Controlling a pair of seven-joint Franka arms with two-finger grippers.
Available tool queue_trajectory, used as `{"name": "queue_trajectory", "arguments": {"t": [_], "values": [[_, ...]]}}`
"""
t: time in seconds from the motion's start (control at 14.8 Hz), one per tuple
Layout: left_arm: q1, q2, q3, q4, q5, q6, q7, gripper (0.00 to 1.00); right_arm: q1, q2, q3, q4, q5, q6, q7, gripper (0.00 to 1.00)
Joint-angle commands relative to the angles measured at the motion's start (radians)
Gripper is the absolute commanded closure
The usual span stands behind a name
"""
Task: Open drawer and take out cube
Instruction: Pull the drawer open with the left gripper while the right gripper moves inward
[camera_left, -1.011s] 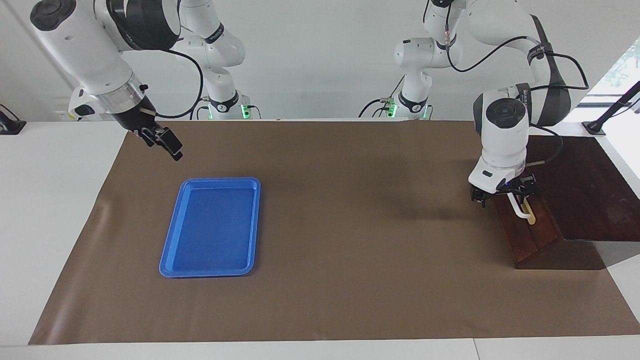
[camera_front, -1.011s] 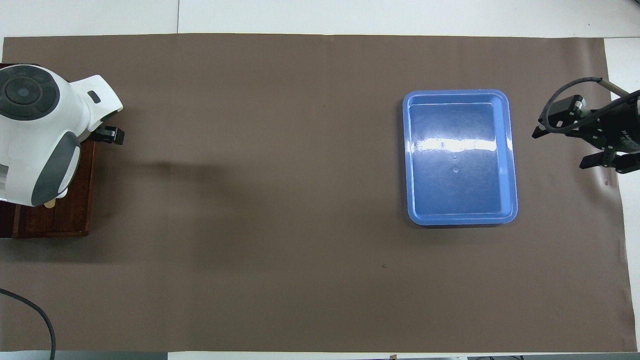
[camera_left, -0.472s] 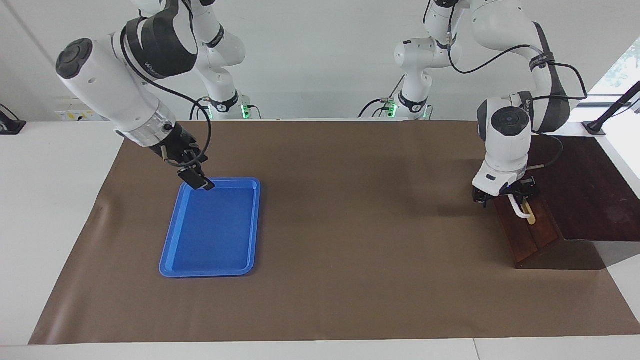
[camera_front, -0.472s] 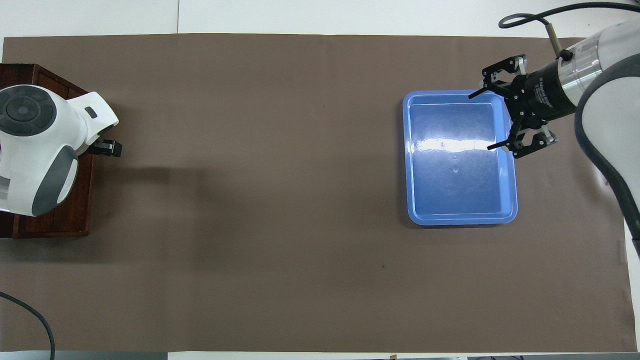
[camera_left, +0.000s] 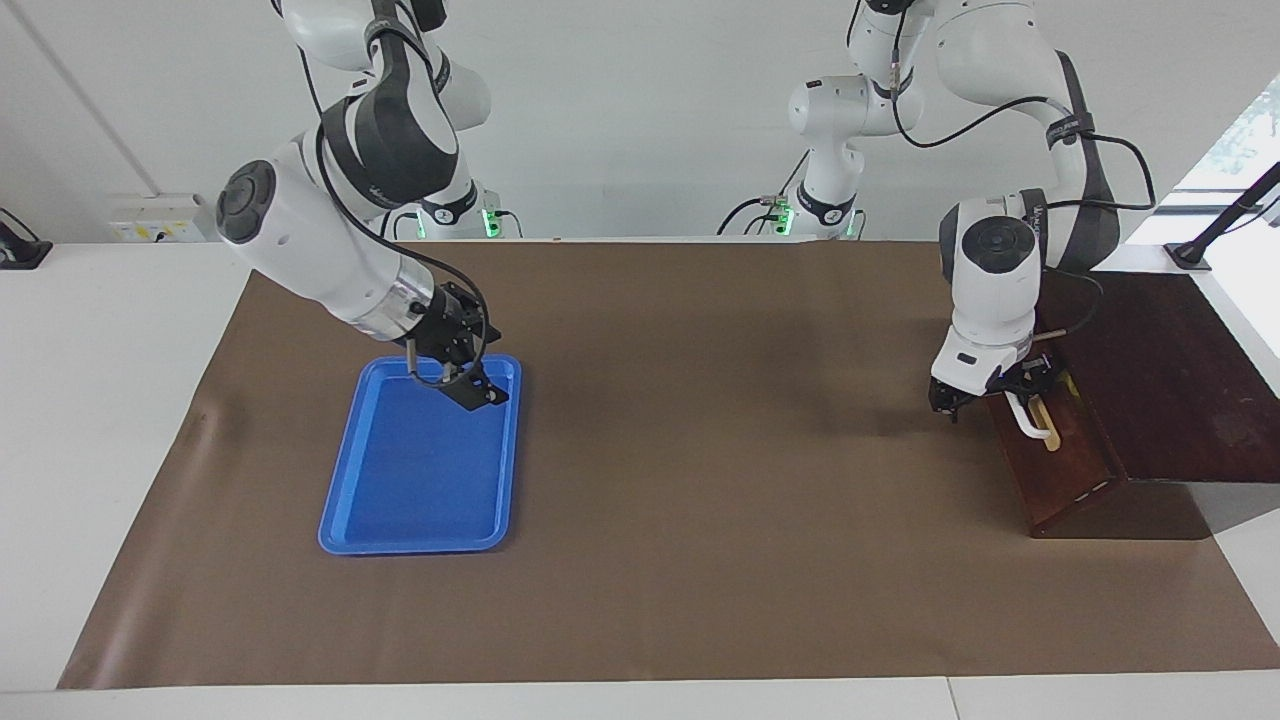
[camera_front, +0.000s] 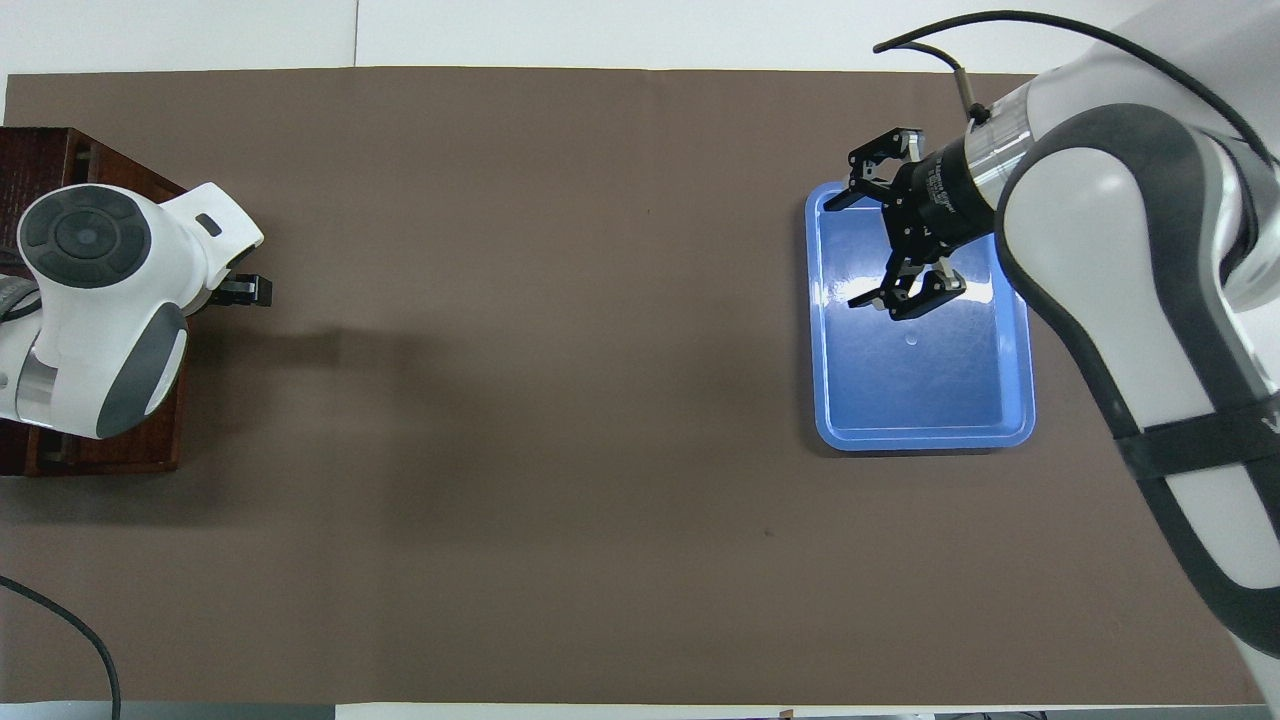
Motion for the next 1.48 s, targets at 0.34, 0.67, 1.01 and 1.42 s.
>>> {"name": "queue_trajectory", "arguments": {"t": [0.34,0.67,1.01,1.42], "values": [[-0.136,0.005,0.002,0.022,-0.084,-0.006,-0.114,0.00,0.052,0.020,0.003,-0.123,0.198,0.200,0.014,0.00],[-0.167,0.016,0.002,0.044,-0.109,-0.031,-0.145,0.00,0.063,-0.031,0.003,-0.263,0.281,0.289,-0.058,0.00],[-0.167,0.025,0.002,0.111,-0.109,-0.110,-0.145,0.00,0.086,-0.046,0.004,-0.277,0.284,0.275,-0.122,0.00],[-0.183,0.123,0.008,0.478,-0.254,-0.429,-0.149,0.00,0.069,-0.045,0.004,-0.277,0.353,0.297,-0.133,0.00]]}}
